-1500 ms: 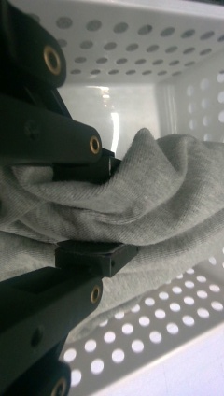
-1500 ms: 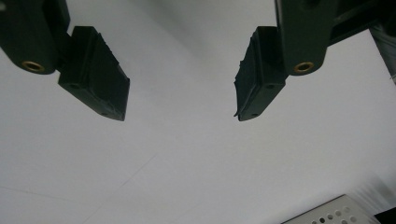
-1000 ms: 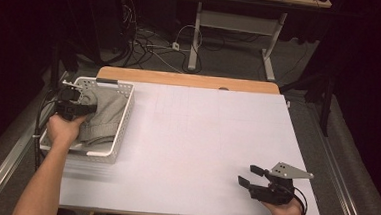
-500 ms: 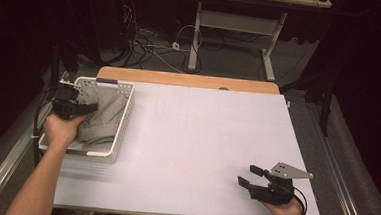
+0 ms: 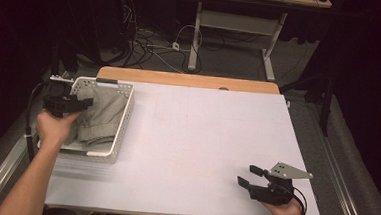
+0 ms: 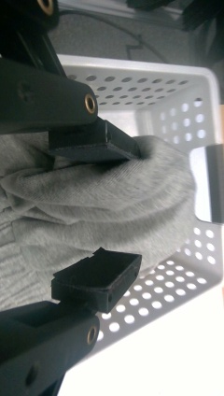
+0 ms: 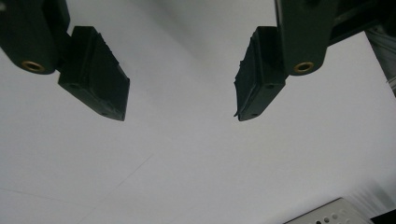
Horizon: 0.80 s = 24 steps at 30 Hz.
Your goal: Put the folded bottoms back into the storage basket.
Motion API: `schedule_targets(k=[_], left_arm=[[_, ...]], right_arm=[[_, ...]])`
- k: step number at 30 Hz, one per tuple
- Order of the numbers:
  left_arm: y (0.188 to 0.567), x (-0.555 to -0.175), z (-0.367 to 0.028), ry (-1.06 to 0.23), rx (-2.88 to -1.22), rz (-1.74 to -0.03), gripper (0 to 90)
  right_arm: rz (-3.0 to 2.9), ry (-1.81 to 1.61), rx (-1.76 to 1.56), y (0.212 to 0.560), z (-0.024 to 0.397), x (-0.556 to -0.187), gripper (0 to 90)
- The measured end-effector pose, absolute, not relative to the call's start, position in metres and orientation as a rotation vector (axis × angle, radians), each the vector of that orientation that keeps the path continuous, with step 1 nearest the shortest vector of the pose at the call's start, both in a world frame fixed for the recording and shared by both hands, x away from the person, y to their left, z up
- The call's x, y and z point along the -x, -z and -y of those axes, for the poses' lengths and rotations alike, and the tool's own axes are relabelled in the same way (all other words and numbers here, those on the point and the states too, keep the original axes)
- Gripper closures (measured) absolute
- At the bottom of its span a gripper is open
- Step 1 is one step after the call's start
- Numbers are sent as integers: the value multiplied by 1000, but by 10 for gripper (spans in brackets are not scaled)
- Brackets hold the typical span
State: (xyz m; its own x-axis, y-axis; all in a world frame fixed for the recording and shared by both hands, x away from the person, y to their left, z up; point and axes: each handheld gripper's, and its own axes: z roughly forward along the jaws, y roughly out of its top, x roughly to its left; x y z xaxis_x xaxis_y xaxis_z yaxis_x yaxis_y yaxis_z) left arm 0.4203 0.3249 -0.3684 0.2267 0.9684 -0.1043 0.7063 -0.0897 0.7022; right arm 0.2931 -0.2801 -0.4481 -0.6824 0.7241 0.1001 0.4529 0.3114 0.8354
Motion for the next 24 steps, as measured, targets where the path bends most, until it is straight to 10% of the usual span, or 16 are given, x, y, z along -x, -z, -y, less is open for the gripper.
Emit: schedule_targets(k=[24], left_arm=[[411, -453, -323, -427, -1962, -1749, 680]], right_arm=[[-2300, -1308, -1063, 450, 280, -294, 356]])
